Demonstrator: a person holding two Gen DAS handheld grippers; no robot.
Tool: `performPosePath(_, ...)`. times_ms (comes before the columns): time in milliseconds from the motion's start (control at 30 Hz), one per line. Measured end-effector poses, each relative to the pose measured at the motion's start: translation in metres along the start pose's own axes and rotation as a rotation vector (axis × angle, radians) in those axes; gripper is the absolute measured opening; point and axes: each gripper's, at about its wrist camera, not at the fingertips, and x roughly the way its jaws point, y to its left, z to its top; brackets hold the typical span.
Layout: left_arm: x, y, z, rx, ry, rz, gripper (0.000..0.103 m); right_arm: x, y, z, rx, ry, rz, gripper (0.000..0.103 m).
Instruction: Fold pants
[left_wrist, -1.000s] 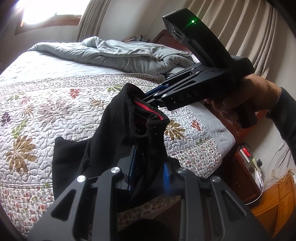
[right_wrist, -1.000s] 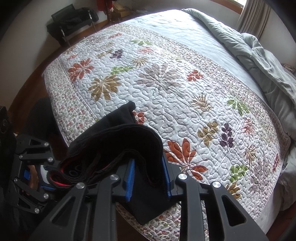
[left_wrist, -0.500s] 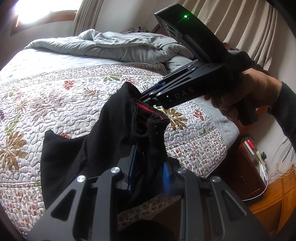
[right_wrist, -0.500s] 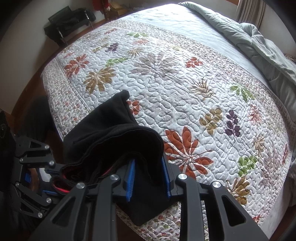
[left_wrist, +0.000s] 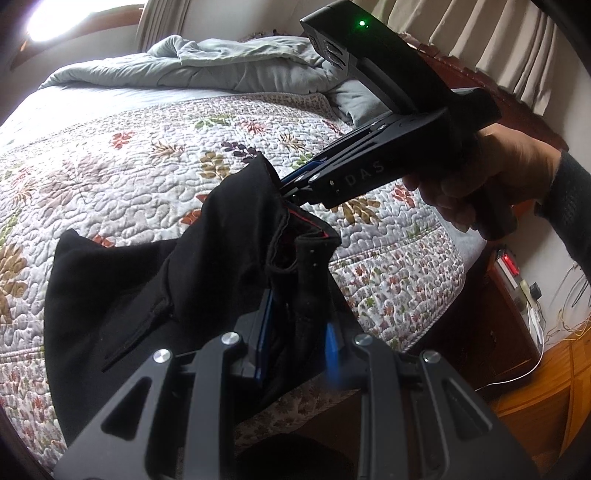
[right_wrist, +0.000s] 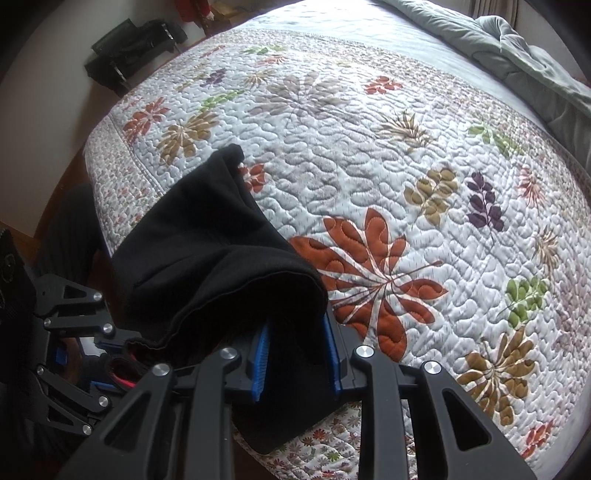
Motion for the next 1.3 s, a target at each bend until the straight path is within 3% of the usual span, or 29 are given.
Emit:
performPosePath(333, 0.024, -0.005, -0.013, 0.012, 0.061, 0.008, 0.024, 0.019, -0.013, -0.026, 0.040, 0.001, 0.020, 0.028)
performPosePath(667, 0.039, -0.006, -0.028, 0.041, 0.118, 0.014, 0.030, 0.028, -0.016, -0.052, 0.105, -0.007, -0.032, 0.040)
performPosePath(700, 0.038, -0.006, -0.028, 0.042, 0.118, 0.011, 0.034, 0.028, -0.018, -0.054, 0.120, -0.005, -0.033, 0.041)
performPosePath(733, 0.036, -0.004, -0.029, 0.037, 0.115, -0.011, 0.045, 0.028, -0.020, -0.059, 0.147, -0.004, -0.037, 0.041)
performPosePath(833, 0.029, -0.001, -0.028, 0.019, 0.109, -0.052, 0.055, 0.022, -0.027, -0.076, 0.234, -0.019, -0.037, 0.043)
performPosePath(900, 0.022, -0.001, -0.028, 0.016, 0.101, -0.072, 0.066, 0.013, -0.038, -0.092, 0.345, -0.067, -0.059, 0.053)
performPosePath(1000, -0.001, 0.008, -0.027, 0.006, 0.055, -0.104, 0.083, 0.001, -0.056, -0.122, 0.513, -0.159, -0.027, 0.056)
performPosePath(1067, -0.019, 0.020, -0.029, -0.001, 0.019, -0.098, 0.090, -0.006, -0.068, -0.148, 0.657, -0.250, 0.065, 0.061)
performPosePath(1133, -0.031, 0.036, -0.030, -0.015, 0.002, -0.092, 0.090, -0.006, -0.072, -0.170, 0.780, -0.358, 0.257, 0.070)
performPosePath(1200, -0.039, 0.054, -0.032, -0.035, -0.001, -0.078, 0.090, 0.003, -0.062, -0.181, 0.825, -0.429, 0.431, 0.078)
performPosePath(1300, -0.048, 0.083, -0.036, -0.057, -0.001, -0.056, 0.091, 0.027, -0.049, -0.182, 0.838, -0.432, 0.533, 0.080)
